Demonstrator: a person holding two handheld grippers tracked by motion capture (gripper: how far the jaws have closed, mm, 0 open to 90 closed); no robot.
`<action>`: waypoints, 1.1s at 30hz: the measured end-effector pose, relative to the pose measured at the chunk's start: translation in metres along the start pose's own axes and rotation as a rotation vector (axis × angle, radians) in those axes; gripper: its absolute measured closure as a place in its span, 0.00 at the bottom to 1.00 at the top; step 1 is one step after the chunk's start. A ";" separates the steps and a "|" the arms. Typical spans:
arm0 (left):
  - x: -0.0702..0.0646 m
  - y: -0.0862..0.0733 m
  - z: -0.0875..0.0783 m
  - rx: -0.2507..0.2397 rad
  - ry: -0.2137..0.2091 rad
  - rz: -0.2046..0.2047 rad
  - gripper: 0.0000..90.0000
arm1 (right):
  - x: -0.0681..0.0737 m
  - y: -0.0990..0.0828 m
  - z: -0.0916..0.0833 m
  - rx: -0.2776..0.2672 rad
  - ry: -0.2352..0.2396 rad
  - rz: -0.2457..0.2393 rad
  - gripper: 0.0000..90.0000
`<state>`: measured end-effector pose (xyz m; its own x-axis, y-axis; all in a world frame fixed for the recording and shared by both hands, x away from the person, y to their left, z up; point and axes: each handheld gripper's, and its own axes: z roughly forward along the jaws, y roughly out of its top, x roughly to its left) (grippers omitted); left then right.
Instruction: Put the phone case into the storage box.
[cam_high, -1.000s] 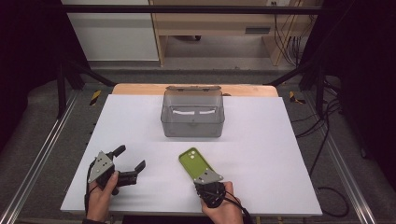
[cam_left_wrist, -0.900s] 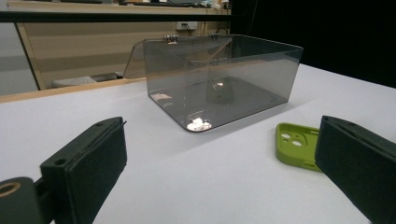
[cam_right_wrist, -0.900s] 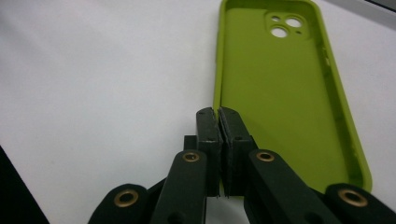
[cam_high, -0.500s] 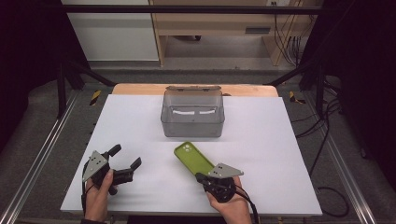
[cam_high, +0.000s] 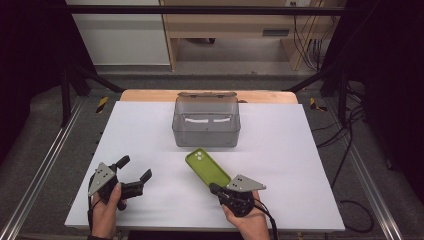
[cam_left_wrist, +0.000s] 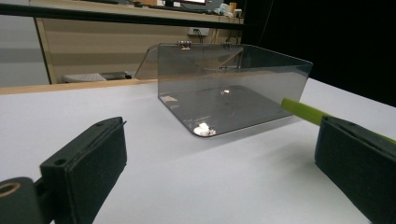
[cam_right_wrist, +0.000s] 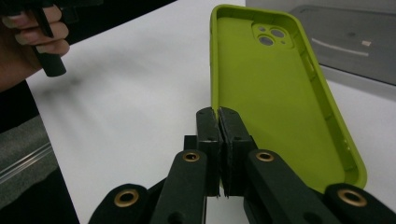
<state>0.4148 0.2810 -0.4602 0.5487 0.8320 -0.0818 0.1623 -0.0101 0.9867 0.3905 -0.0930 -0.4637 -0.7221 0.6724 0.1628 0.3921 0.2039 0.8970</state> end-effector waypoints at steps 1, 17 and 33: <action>0.000 0.000 0.000 0.000 0.000 0.000 0.02 | 0.000 0.000 0.000 0.000 0.000 0.000 0.98; -0.007 0.001 0.004 0.006 0.004 -0.014 0.02 | -0.007 0.004 -0.012 -0.081 0.032 0.046 0.98; -0.022 0.005 0.004 0.009 -0.027 -0.006 0.03 | -0.004 0.011 -0.030 -0.162 0.018 0.037 0.98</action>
<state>0.4067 0.2606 -0.4537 0.5698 0.8166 -0.0920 0.1729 -0.0097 0.9849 0.3800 -0.1149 -0.4423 -0.7195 0.6641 0.2033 0.3229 0.0606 0.9445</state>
